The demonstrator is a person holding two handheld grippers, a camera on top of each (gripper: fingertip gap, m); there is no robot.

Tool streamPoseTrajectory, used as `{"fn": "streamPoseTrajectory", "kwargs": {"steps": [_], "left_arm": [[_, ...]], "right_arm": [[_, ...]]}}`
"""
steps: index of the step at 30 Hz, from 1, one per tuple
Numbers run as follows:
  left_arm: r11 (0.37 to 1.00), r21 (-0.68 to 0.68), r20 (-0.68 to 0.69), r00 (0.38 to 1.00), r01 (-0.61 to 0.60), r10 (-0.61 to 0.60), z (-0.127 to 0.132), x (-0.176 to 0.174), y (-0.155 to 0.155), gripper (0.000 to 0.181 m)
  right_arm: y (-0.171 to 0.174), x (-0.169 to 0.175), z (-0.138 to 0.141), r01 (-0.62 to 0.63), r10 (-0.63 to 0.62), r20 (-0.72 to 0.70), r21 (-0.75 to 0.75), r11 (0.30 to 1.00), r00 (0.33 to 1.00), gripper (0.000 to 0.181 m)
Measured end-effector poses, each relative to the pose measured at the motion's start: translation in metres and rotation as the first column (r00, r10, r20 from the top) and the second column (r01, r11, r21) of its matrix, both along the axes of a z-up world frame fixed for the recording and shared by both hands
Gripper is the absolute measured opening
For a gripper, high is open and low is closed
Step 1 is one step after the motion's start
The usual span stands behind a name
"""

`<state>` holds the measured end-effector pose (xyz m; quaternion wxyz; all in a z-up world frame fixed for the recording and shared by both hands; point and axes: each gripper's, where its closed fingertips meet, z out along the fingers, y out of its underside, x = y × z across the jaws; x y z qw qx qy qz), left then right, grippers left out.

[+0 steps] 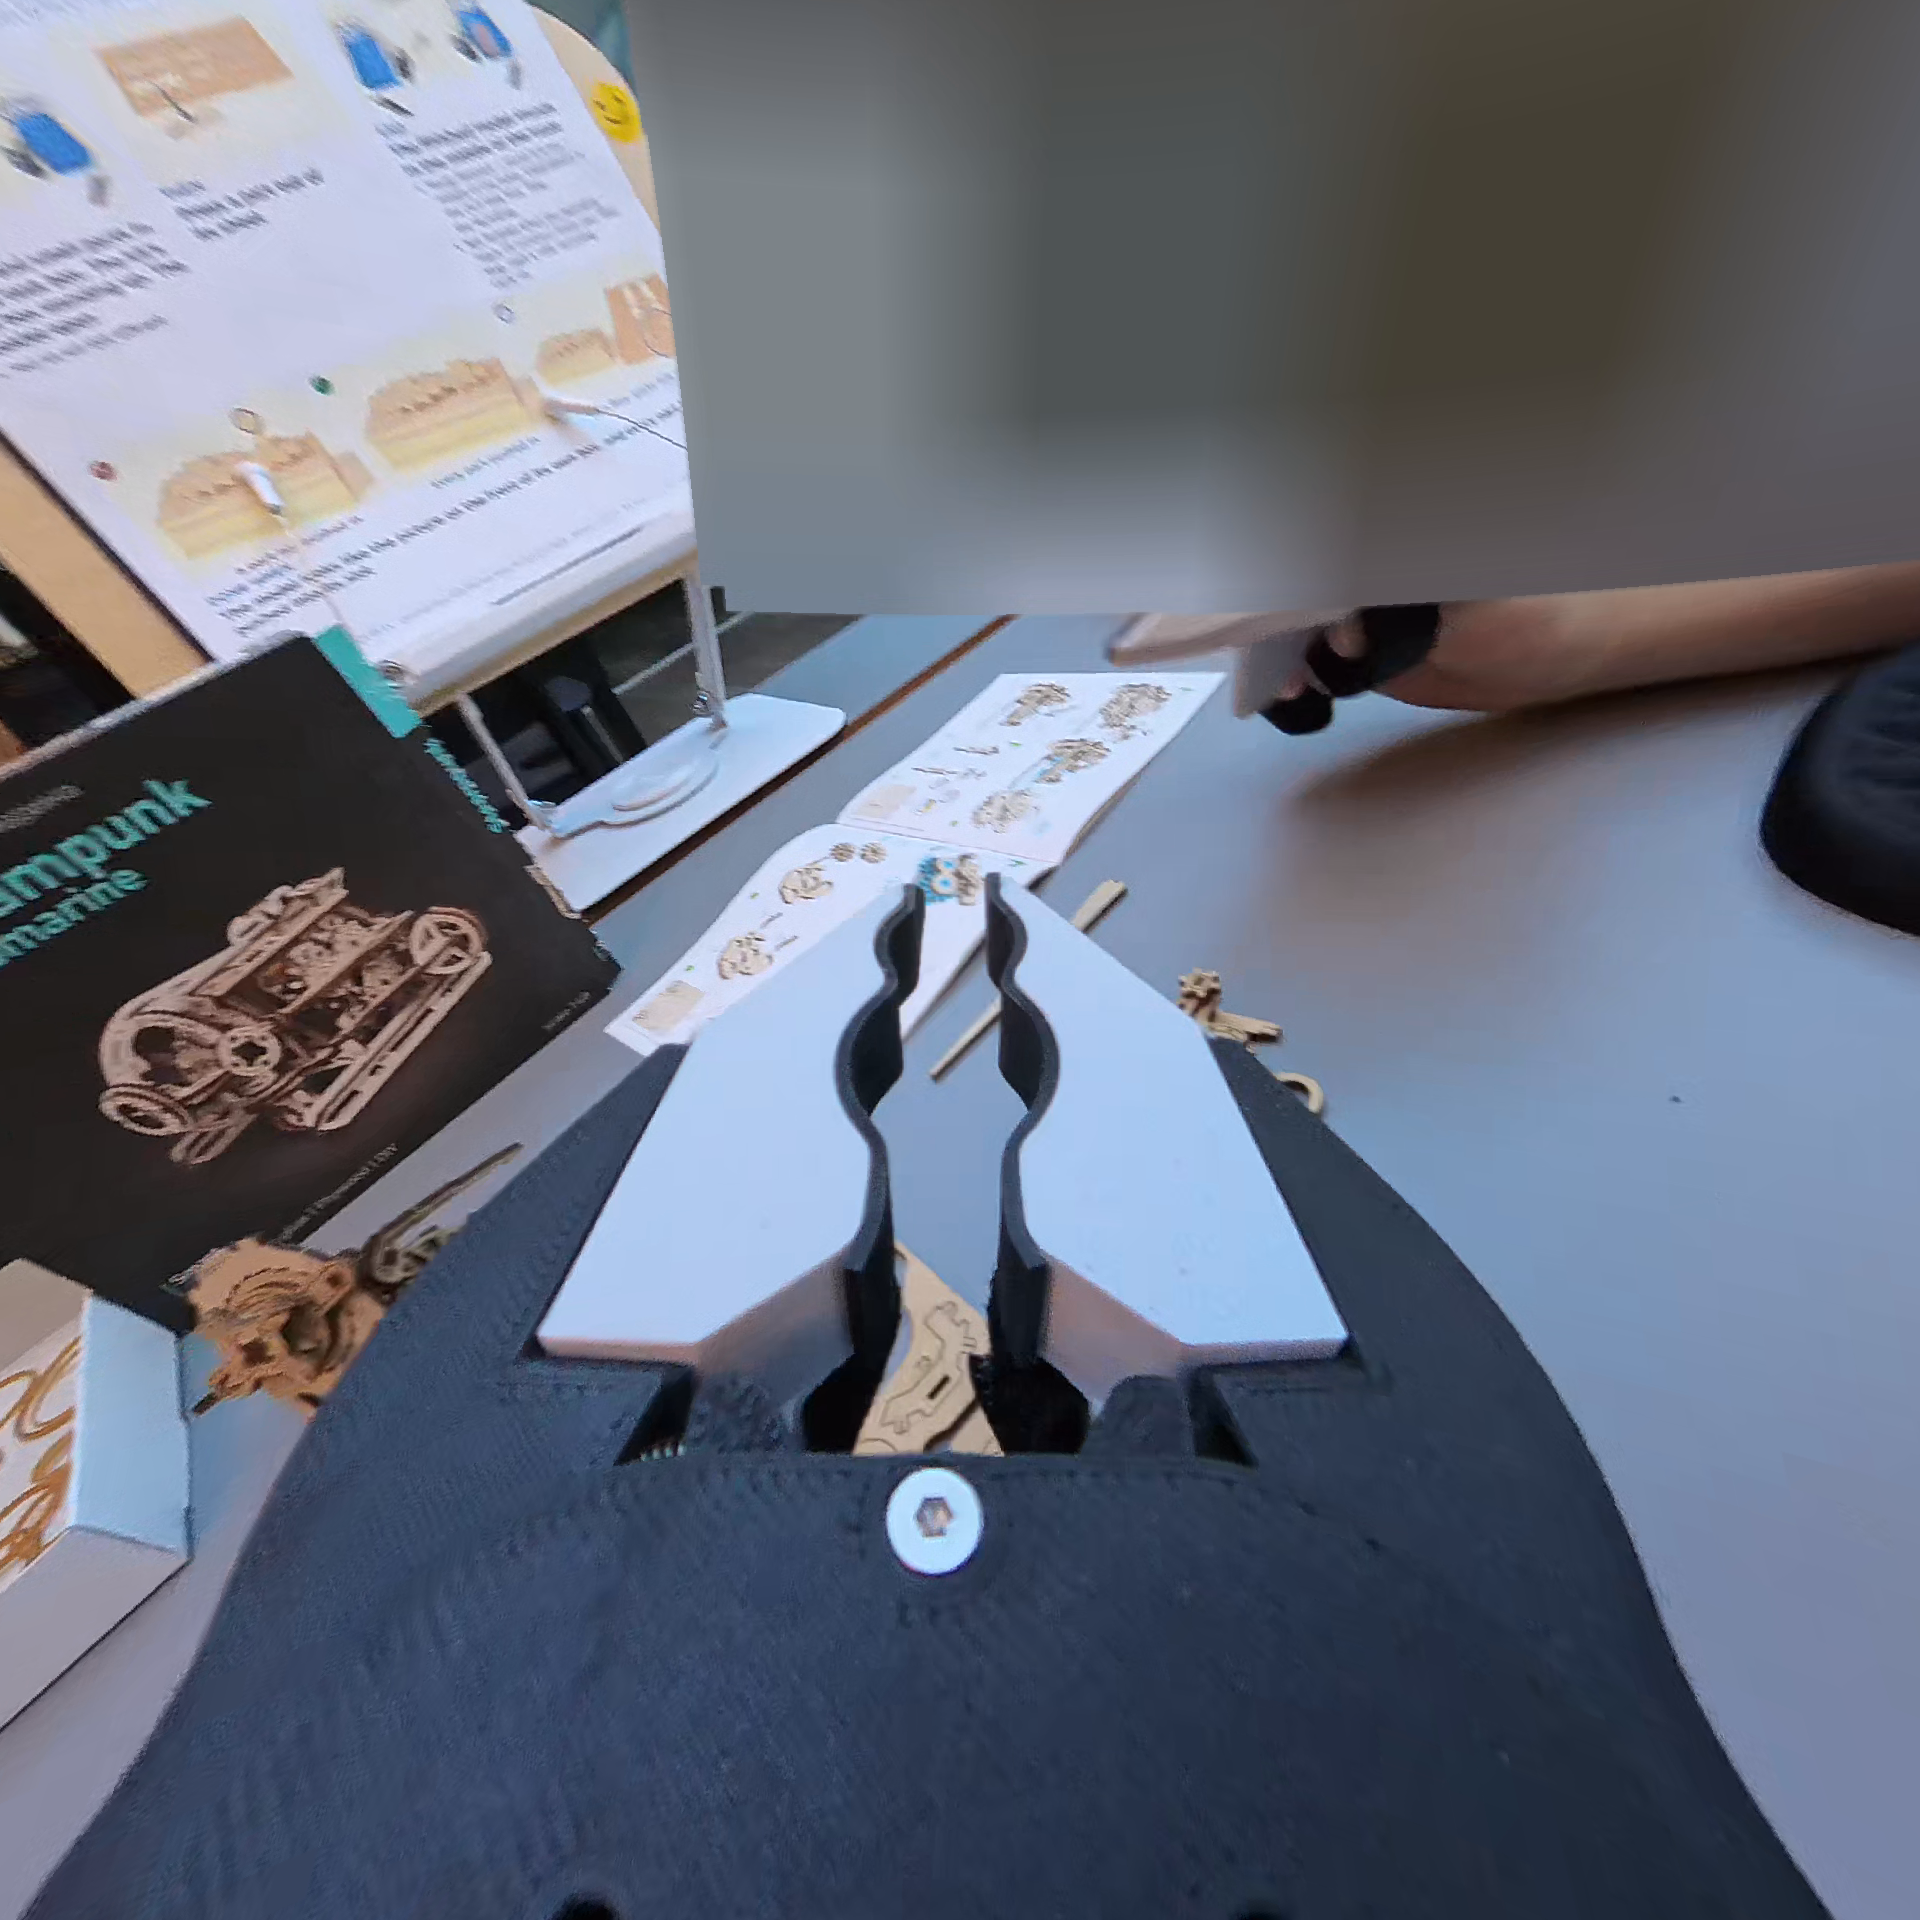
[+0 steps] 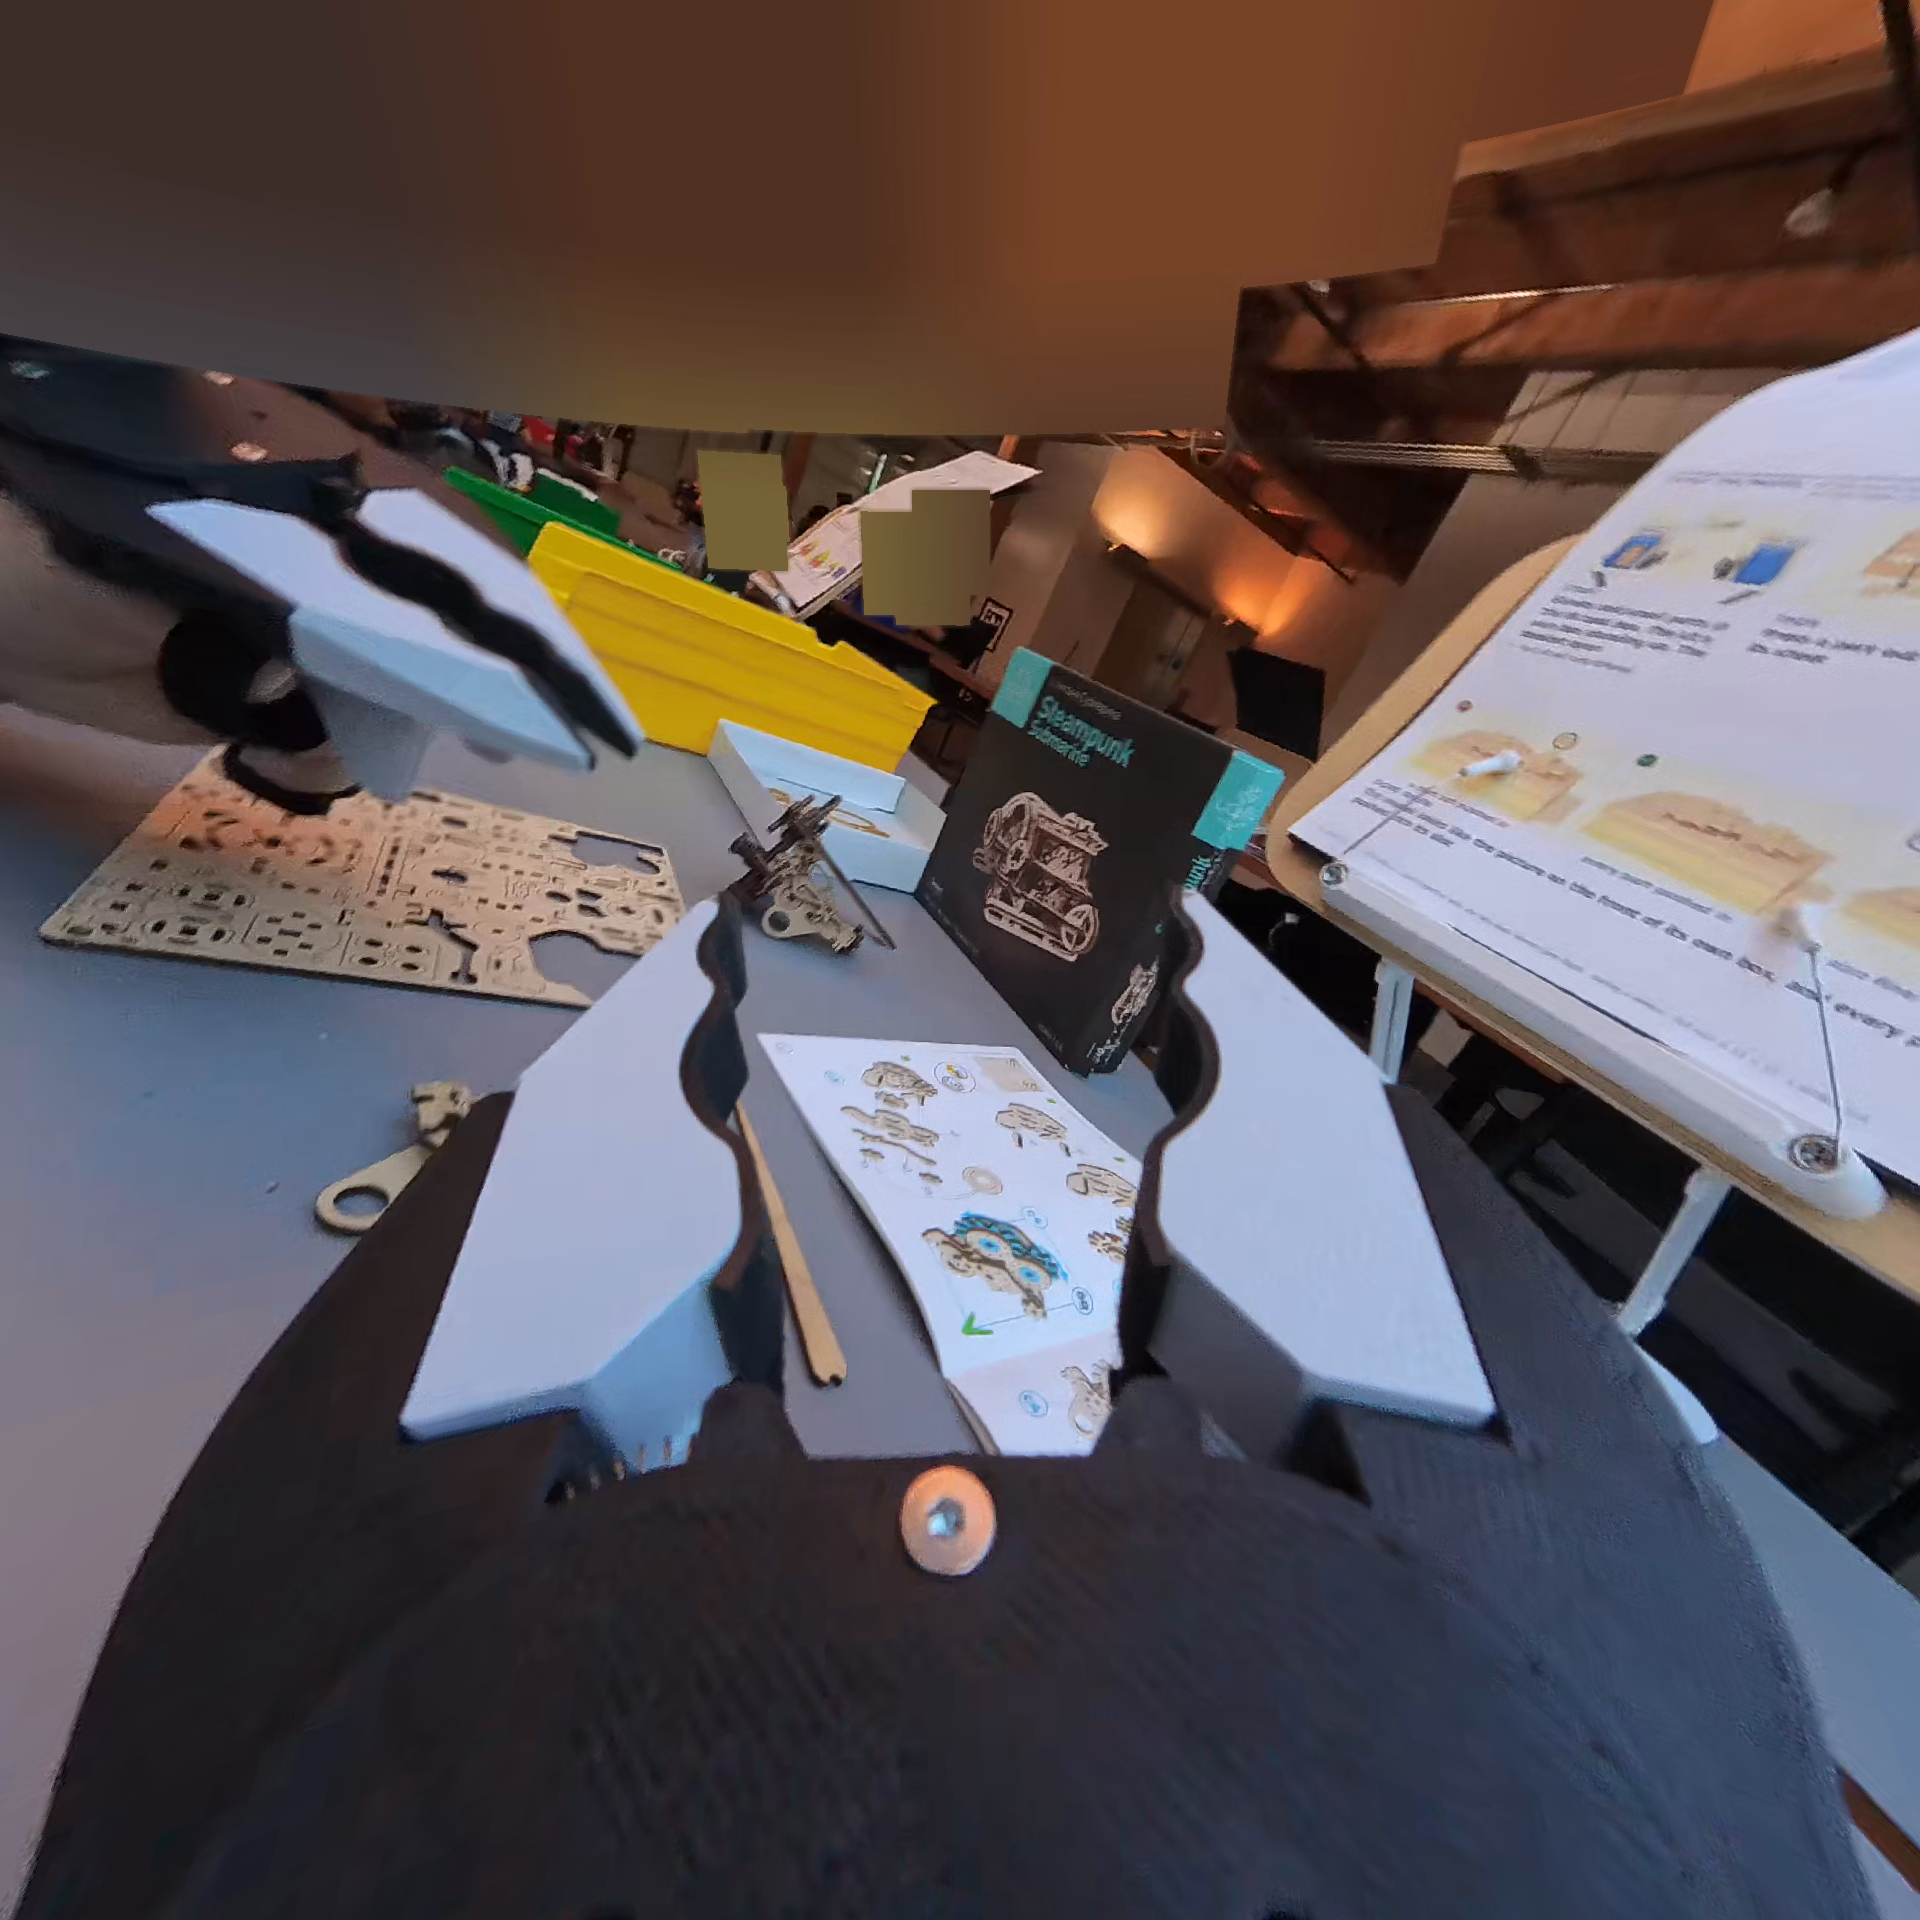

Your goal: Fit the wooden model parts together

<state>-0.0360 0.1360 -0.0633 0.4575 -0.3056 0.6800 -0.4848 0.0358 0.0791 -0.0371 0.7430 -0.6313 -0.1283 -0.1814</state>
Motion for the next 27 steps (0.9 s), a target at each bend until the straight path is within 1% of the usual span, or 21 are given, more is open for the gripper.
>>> {"fn": "streamPoseTrajectory", "kwargs": {"steps": [1,2,3,4,5,8,10,12,13,14,16,19,21,24,25,27], "left_arm": [[1.0,-0.012,0.021,1.0,-0.022,0.023,0.003,0.001,0.006,0.014],[0.999,-0.021,0.022,0.999,-0.032,0.033,0.004,0.002,0.011,0.018],[0.999,-0.029,0.012,0.999,-0.04,0.04,0.003,0.003,0.014,0.02],[0.998,-0.041,0.009,0.998,-0.056,0.056,0.003,0.004,0.018,0.023],[0.996,-0.052,0.016,0.998,-0.066,0.067,0.005,0.005,0.02,0.026],[0.991,-0.077,0.068,0.991,-0.111,0.116,0.014,0.005,0.026,0.027],[0.988,-0.084,0.145,0.98,-0.128,0.139,0.026,0.0,0.029,0.019],[0.985,-0.072,0.189,0.968,-0.157,0.168,0.033,-0.002,0.034,0.014],[0.983,-0.067,0.203,0.963,-0.169,0.179,0.036,-0.004,0.037,0.013],[0.983,-0.066,0.21,0.96,-0.174,0.184,0.038,-0.005,0.039,0.011],[0.981,-0.079,0.219,0.957,-0.176,0.189,0.042,-0.007,0.042,0.01],[0.982,-0.087,0.233,0.955,-0.166,0.182,0.045,-0.009,0.041,0.005],[0.985,-0.077,0.222,0.961,-0.153,0.167,0.043,-0.009,0.039,0.004],[0.994,-0.041,0.173,0.979,-0.099,0.104,0.032,-0.007,0.027,0.0],[0.998,-0.025,0.139,0.988,-0.06,0.063,0.025,-0.007,0.019,0.0],[1.0,0.001,0.02,1.0,0.004,-0.004,0.005,-0.005,0.007,0.0]], "right_arm": [[0.003,-0.004,-0.008,-0.007,0.008,0.025,-0.041,0.999,1.0,0.078],[0.007,-0.005,-0.018,0.002,0.0,0.024,-0.106,0.994,1.0,0.068],[0.011,-0.002,-0.029,0.026,-0.023,0.019,-0.185,0.982,1.0,0.049],[0.014,0.004,-0.039,0.062,-0.059,0.023,-0.239,0.969,0.998,0.042],[0.016,0.007,-0.044,0.08,-0.076,0.027,-0.263,0.961,0.997,0.044],[0.014,0.013,-0.041,0.092,-0.094,0.005,-0.238,0.967,0.996,0.031],[0.01,0.02,-0.032,0.107,-0.113,-0.021,-0.184,0.977,0.993,0.024],[0.002,0.026,-0.02,0.105,-0.113,-0.057,-0.121,0.987,0.992,0.006],[-0.001,0.026,-0.018,0.084,-0.095,-0.091,-0.116,0.99,0.991,0.0],[-0.003,0.026,-0.017,0.061,-0.077,-0.13,-0.119,0.991,0.988,0.0],[-0.005,0.032,-0.018,0.054,-0.076,-0.181,-0.121,0.991,0.981,0.0],[-0.004,0.04,-0.025,0.07,-0.101,-0.193,-0.161,0.985,0.976,0.0],[-0.003,0.036,-0.028,0.043,-0.078,-0.196,-0.174,0.984,0.978,0.0],[-0.001,0.032,-0.031,0.022,-0.059,-0.195,-0.185,0.982,0.979,0.0],[0.0,0.032,-0.033,0.018,-0.057,-0.197,-0.195,0.981,0.979,0.0],[0.0,0.032,-0.033,0.016,-0.056,-0.198,-0.195,0.981,0.979,0.0]]}}
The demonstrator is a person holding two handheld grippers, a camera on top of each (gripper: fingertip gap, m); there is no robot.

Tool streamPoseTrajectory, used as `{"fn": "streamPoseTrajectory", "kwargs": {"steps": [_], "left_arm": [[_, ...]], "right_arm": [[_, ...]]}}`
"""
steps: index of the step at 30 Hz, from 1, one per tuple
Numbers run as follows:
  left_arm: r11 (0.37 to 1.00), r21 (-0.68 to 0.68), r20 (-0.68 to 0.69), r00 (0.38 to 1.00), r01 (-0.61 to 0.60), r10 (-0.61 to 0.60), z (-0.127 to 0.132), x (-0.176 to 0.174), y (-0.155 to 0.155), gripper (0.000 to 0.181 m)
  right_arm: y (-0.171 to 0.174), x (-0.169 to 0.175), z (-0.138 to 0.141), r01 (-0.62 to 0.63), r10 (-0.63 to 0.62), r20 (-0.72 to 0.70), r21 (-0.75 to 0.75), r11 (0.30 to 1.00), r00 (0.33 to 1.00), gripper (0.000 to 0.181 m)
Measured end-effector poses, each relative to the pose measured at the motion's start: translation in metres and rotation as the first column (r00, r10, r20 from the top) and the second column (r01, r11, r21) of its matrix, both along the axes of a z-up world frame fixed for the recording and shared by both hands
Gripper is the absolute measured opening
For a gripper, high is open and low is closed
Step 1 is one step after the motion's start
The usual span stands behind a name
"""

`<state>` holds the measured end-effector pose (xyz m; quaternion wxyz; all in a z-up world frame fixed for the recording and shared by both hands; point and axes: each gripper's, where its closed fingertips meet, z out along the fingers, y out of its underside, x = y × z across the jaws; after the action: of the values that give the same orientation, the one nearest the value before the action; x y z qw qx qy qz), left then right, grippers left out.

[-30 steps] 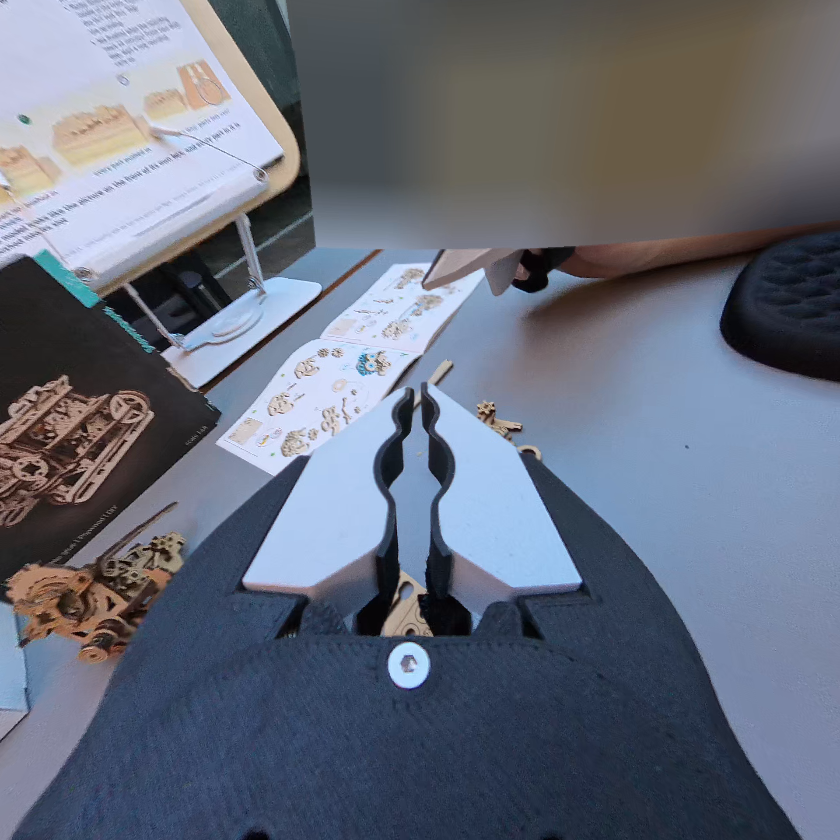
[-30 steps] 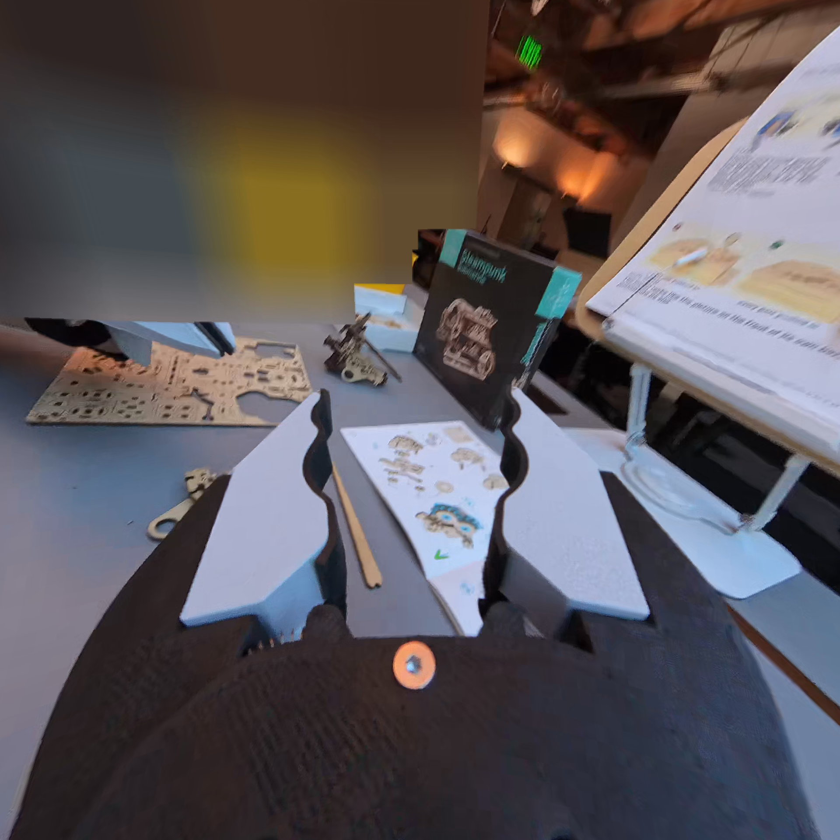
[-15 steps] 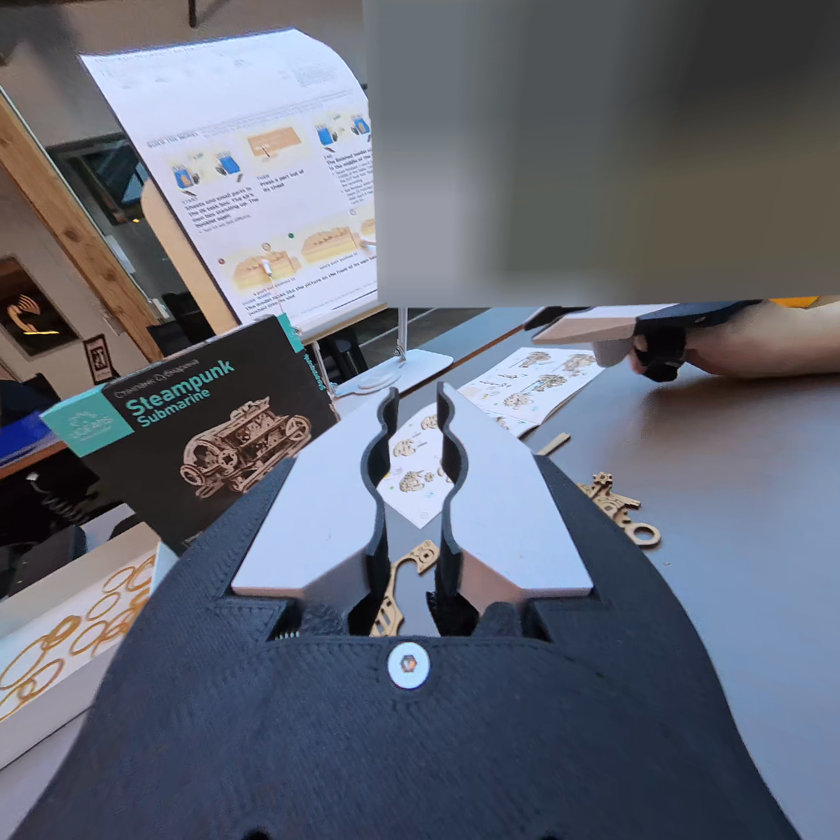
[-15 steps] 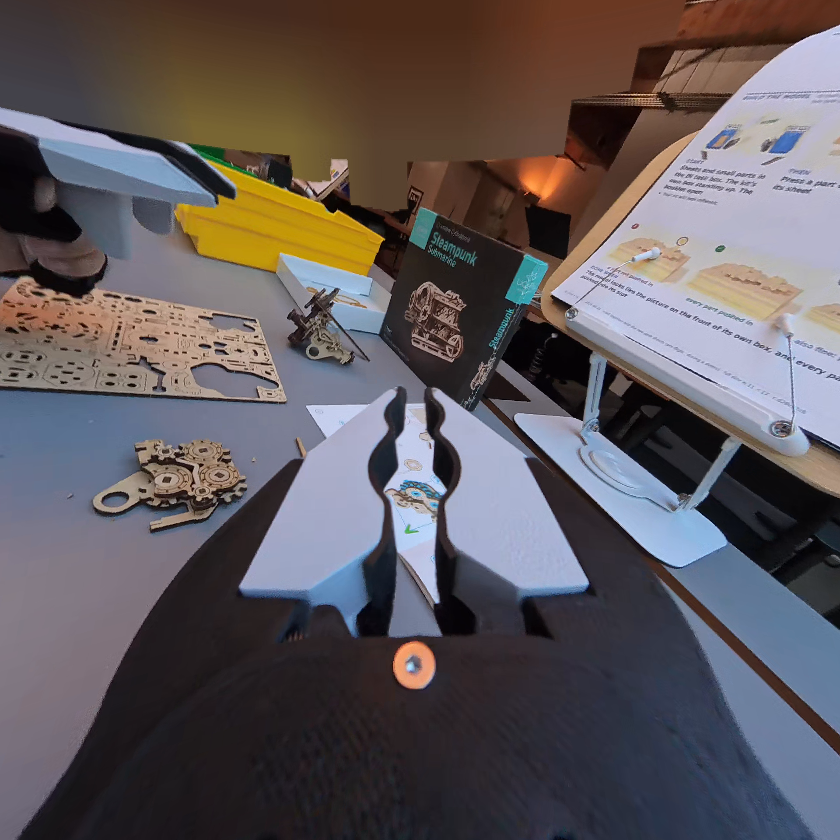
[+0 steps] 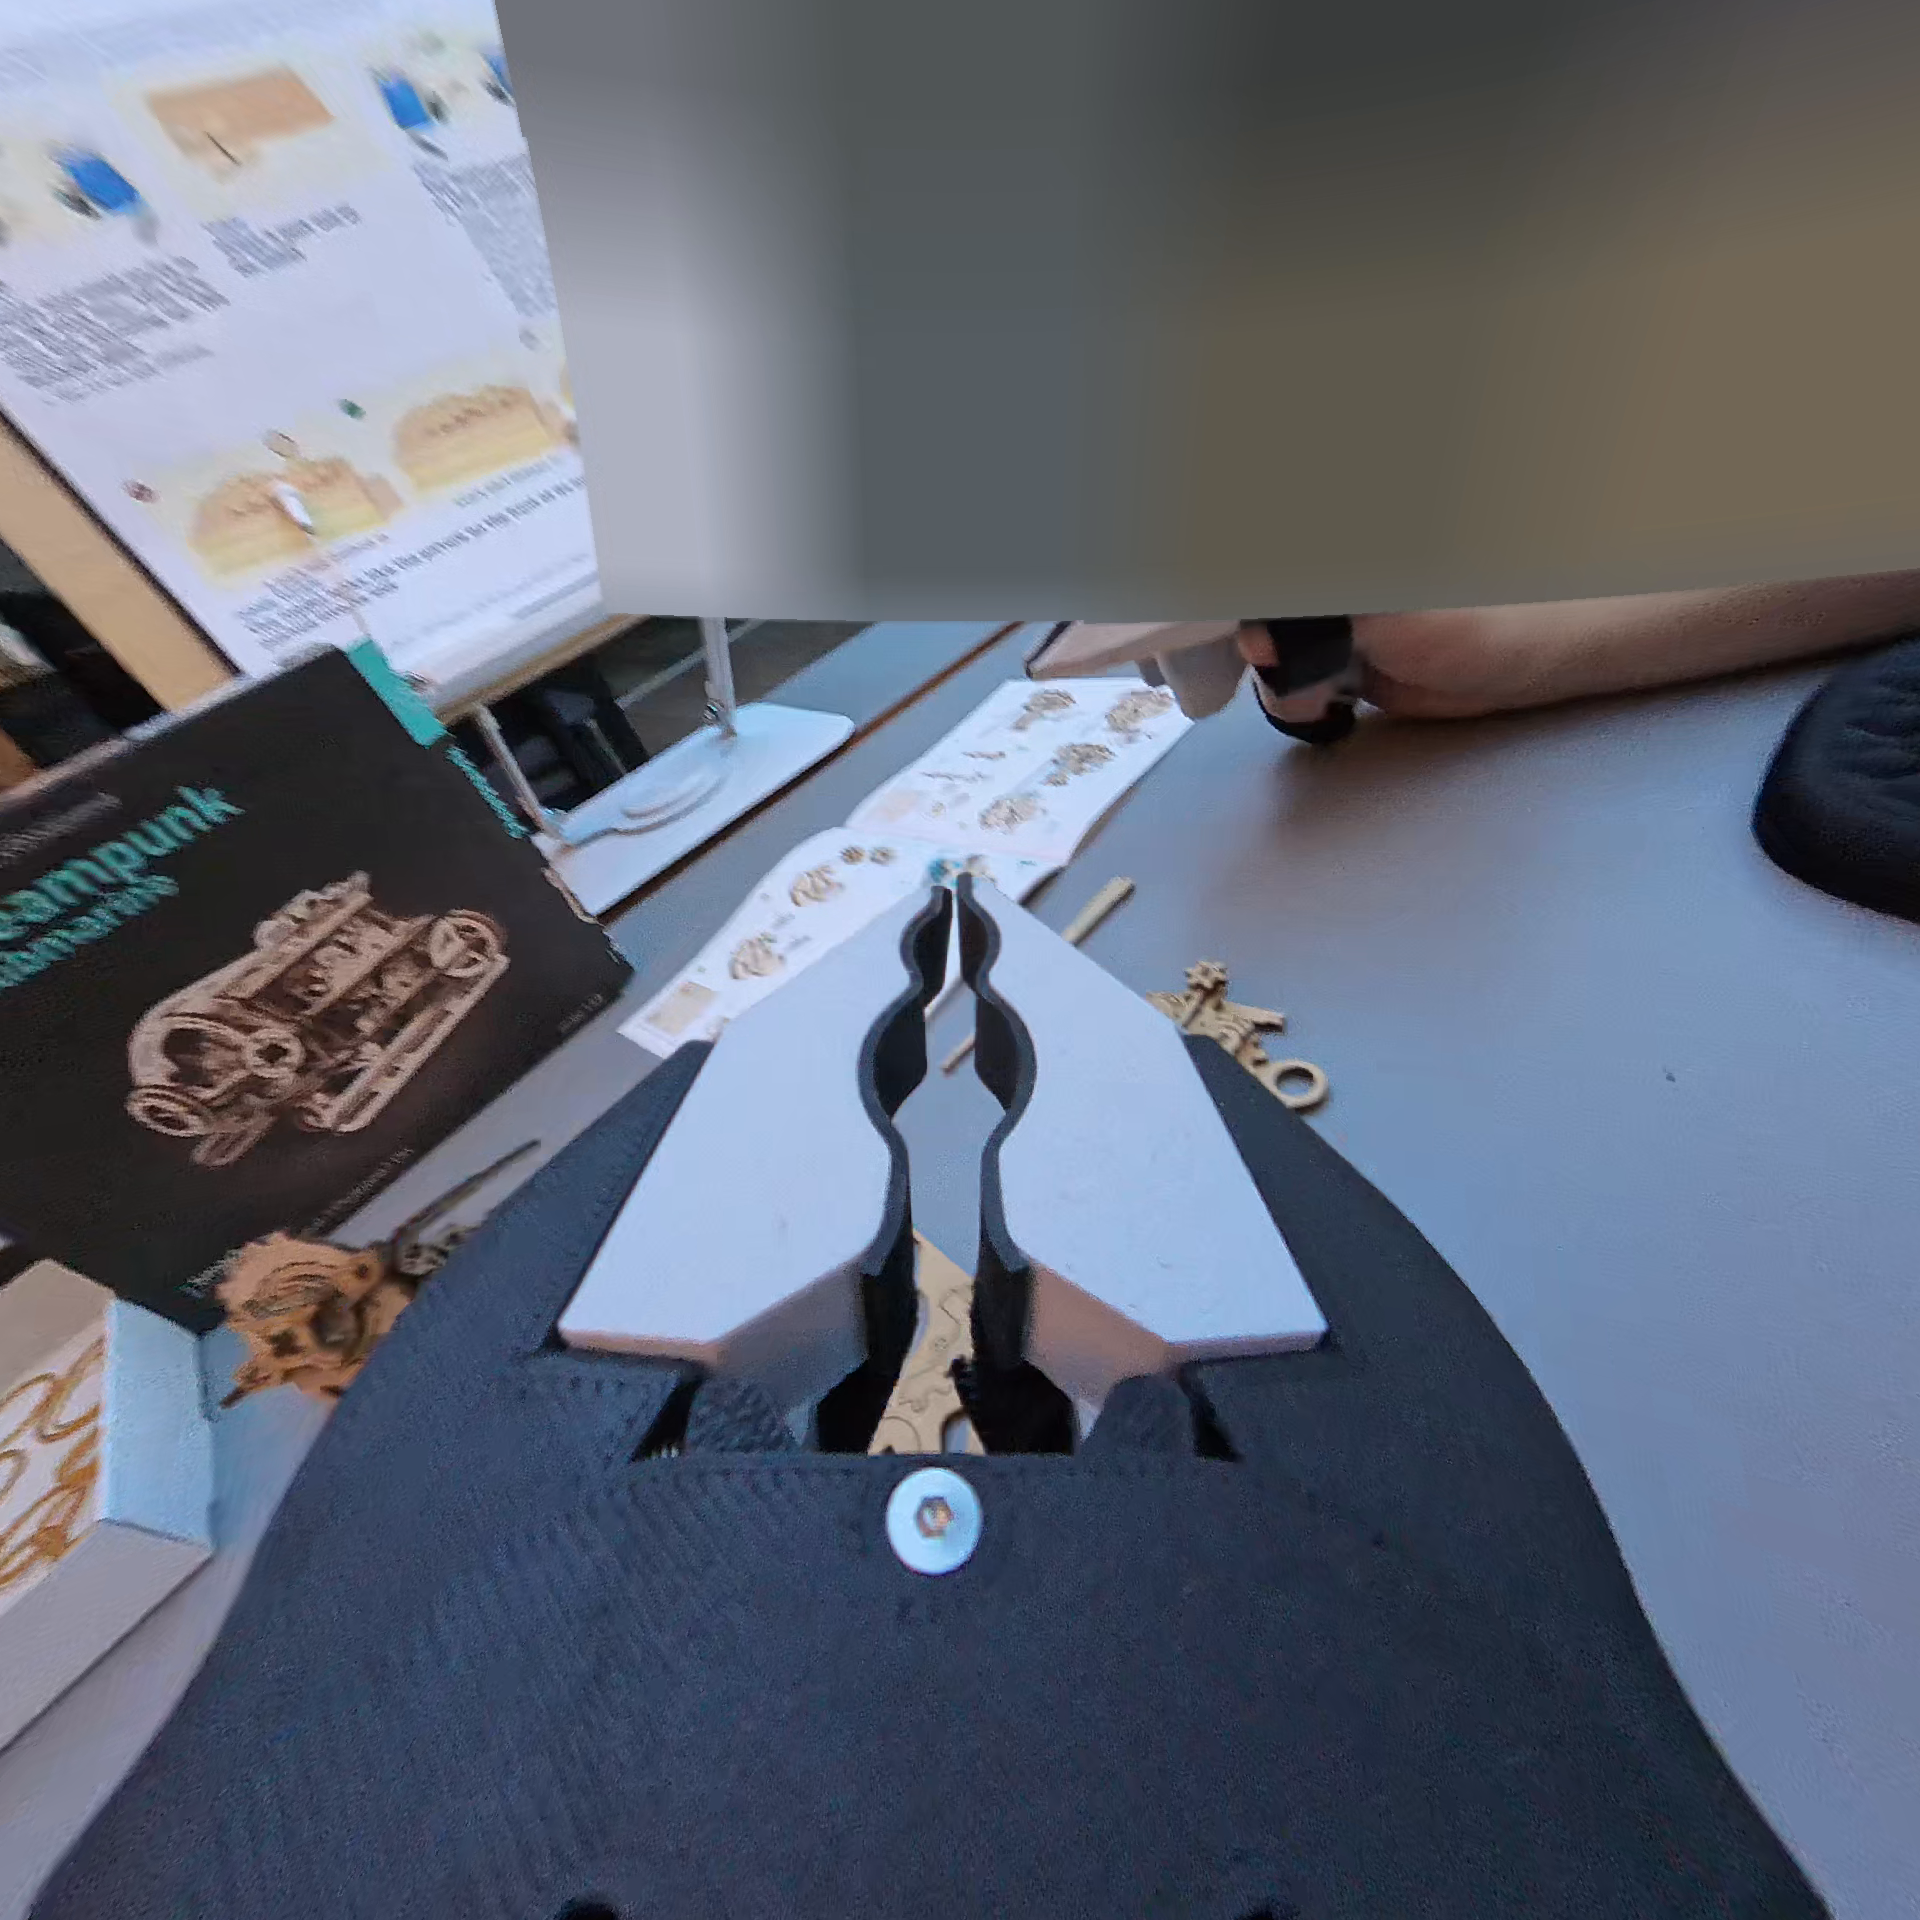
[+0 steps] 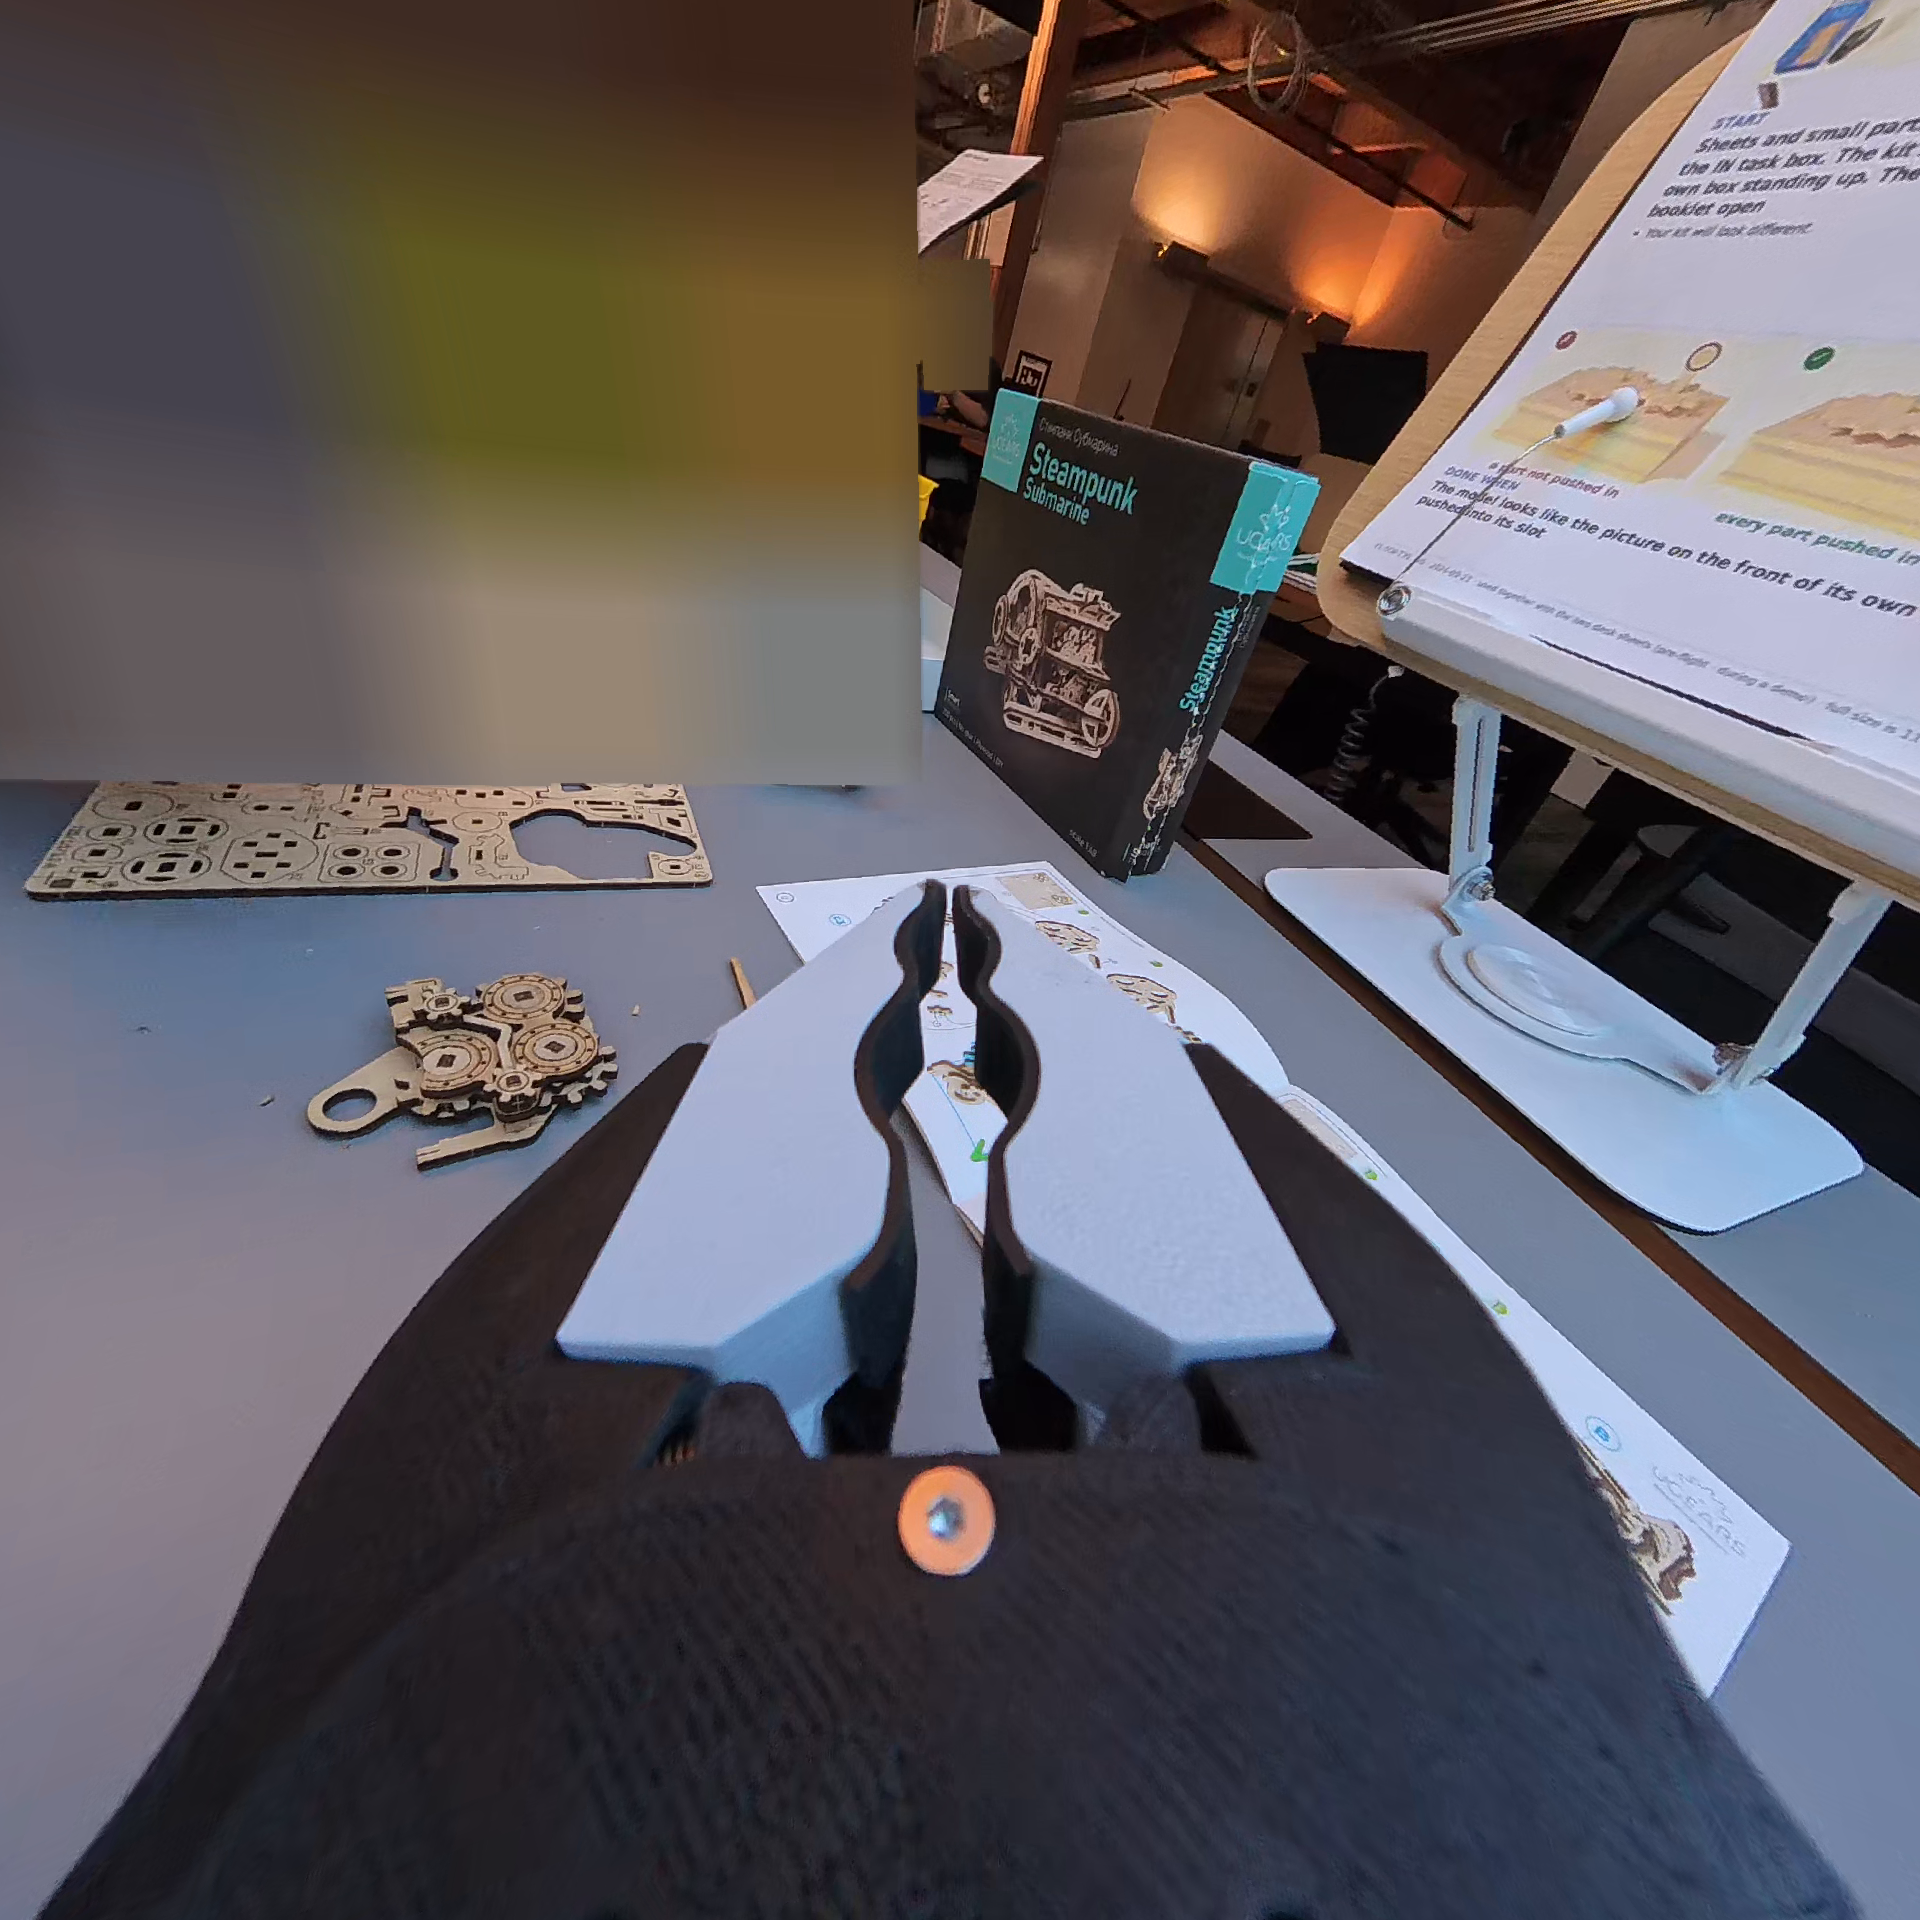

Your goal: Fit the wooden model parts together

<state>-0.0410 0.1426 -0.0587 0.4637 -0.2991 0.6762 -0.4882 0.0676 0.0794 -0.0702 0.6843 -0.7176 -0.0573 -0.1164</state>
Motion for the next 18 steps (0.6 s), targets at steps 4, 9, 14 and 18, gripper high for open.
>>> {"fn": "streamPoseTrajectory", "kwargs": {"steps": [4,9,14,18], "left_arm": [[0.997,0.035,-0.174,0.983,0.071,-0.063,-0.035,0.003,-0.017,0.0],[0.976,0.203,-0.302,0.953,0.074,-0.01,-0.064,0.008,-0.024,0.002],[0.983,0.148,-0.332,0.942,0.113,-0.058,-0.066,0.005,-0.037,0.004],[0.985,0.089,-0.402,0.91,0.146,-0.099,-0.076,0.004,-0.042,0.01]], "right_arm": [[0.0,0.0,0.001,-0.006,0.006,-0.012,0.01,1.0,1.0,0.0],[0.001,0.0,0.001,-0.015,0.015,-0.017,0.01,1.0,1.0,0.001],[0.001,-0.002,0.001,-0.02,0.02,-0.006,0.004,1.0,1.0,0.001],[0.002,-0.005,0.0,-0.027,0.027,0.005,-0.002,1.0,1.0,0.001]]}}
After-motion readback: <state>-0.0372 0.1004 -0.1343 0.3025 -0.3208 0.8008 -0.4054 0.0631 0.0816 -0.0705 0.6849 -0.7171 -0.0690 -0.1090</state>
